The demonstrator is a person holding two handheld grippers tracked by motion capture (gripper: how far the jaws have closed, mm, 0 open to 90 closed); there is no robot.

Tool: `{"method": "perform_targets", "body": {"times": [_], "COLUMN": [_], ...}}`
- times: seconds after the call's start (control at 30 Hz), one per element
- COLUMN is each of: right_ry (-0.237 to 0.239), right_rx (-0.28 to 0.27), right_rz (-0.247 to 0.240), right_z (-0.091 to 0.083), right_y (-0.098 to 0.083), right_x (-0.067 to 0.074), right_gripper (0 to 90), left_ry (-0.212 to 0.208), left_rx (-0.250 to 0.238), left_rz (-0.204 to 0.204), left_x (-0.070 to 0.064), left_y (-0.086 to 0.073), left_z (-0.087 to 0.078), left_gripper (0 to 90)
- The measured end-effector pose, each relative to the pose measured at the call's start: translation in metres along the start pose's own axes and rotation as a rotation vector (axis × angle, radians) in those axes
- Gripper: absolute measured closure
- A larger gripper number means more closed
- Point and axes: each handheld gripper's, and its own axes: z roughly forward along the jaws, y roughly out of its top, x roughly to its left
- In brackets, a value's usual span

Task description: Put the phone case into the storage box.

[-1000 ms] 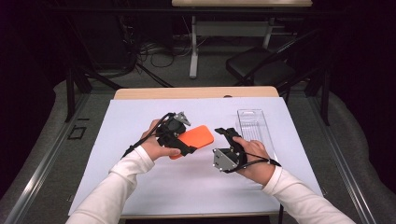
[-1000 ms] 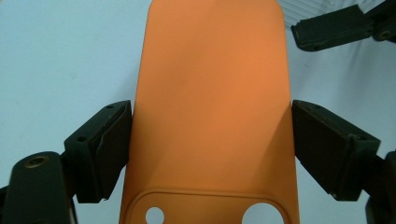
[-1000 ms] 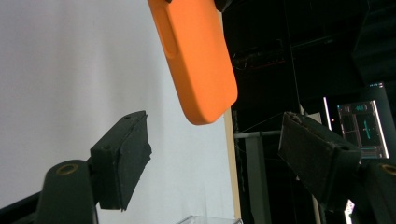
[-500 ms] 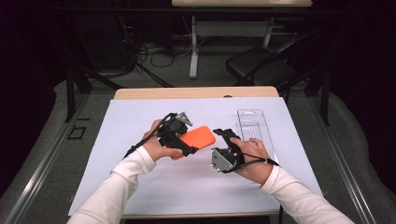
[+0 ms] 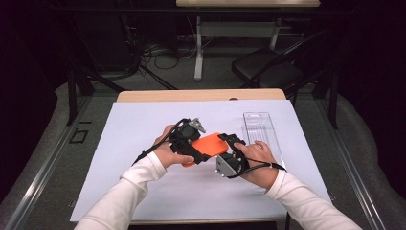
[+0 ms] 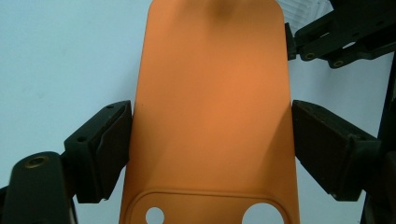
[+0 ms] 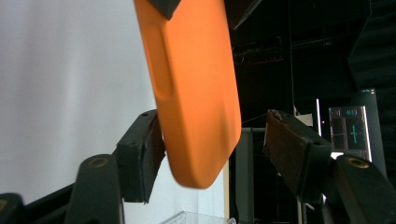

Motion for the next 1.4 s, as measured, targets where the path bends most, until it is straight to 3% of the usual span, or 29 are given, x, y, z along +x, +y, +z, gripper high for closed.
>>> {"method": "perform_targets", "body": {"times": [0.37, 0.73, 0.83, 1.13, 1.4], "right_ry": [-0.033, -0.058, -0.067, -0.095, -0.107], "right_rx": [-0.011, 0.021, 0.016, 0.007, 0.012], "right_rz": [-0.104, -0.118, -0.115, -0.166, -0.17], "right_z": [0.0, 0.002, 0.002, 0.001, 0.003], "right_y": [0.002, 0.002, 0.002, 0.003, 0.003], "right_x": [0.005, 0.006, 0.008, 0.011, 0.014], "right_gripper": [44.4, 47.5, 50.6, 59.7, 63.4], "left_ry": [-0.012, -0.033, -0.035, -0.045, -0.051], "left_rx": [0.002, -0.002, -0.003, -0.009, -0.007], "left_rz": [0.005, 0.015, 0.017, 0.015, 0.006], "left_x": [-0.005, -0.011, -0.012, -0.012, -0.011], "left_y": [0.003, 0.008, 0.009, 0.011, 0.011], "left_z": [0.003, 0.002, 0.002, 0.002, 0.002], "left_gripper": [15.8, 15.8, 15.8, 15.8, 15.7]}}
